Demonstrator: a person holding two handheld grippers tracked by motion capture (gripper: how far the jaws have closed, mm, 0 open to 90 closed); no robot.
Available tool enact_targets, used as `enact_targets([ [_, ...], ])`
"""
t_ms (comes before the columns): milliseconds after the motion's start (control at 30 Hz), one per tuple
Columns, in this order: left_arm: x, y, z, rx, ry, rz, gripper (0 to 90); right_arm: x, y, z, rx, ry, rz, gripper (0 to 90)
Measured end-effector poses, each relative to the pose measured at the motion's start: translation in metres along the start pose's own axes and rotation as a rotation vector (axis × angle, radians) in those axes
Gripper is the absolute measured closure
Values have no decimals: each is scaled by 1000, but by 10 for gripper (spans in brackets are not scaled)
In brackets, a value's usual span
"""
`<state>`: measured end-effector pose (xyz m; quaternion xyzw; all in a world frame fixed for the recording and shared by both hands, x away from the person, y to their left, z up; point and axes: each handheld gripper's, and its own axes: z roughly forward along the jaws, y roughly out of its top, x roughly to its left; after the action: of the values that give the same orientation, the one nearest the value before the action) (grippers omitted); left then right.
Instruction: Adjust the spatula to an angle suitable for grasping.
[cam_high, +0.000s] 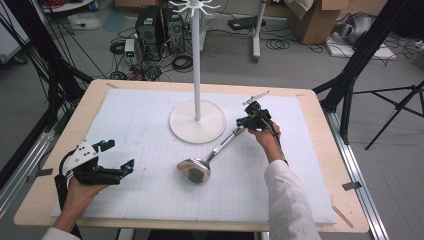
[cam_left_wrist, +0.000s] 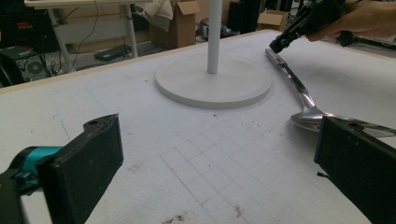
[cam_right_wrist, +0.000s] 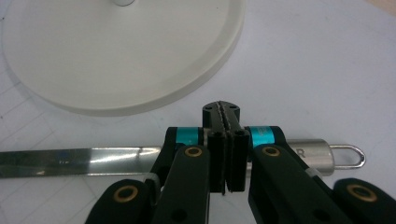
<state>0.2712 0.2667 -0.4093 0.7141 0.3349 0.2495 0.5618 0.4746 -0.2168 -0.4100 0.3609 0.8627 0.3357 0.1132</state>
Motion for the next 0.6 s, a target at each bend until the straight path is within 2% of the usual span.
enact_targets([
  [200,0,0,0,-1,0,-5,18,-3,-2,8,26,-12,4,896],
  [433,0,-1,0,2,1,-2,18,-4,-2,10,26,-4,17,896],
  [600,0,-1,1,4,2,-6,18,-4,-3,9,43,-5,-4,897],
])
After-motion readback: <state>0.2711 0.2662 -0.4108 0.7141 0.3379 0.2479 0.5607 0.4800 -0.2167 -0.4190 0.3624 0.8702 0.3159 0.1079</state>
